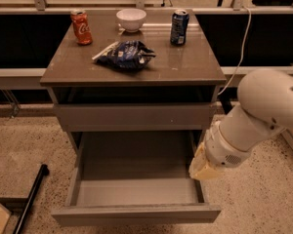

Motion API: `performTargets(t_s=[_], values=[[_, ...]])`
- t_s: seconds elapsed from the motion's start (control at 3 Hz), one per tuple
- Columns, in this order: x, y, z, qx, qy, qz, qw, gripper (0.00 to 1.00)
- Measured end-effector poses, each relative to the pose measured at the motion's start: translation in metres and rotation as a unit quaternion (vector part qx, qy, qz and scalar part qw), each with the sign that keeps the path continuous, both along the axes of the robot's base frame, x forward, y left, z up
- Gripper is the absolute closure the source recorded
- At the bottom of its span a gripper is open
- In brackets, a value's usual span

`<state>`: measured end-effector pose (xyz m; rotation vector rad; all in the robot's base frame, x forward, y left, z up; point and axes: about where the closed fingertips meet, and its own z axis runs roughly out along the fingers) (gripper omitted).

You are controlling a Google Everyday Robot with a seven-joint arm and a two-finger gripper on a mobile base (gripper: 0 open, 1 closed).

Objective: Close middle drawer

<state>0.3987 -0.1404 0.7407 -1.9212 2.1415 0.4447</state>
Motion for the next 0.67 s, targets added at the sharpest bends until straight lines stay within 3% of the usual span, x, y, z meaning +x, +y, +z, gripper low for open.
performTargets(t_s=[0.33,0.67], values=[[-0.013,0.007,-0.064,0.032,0.021,0.007,0.9993,1.0],[-0.024,0.008,-0.151,0.067,0.049,-0.012,0.9965,1.0]])
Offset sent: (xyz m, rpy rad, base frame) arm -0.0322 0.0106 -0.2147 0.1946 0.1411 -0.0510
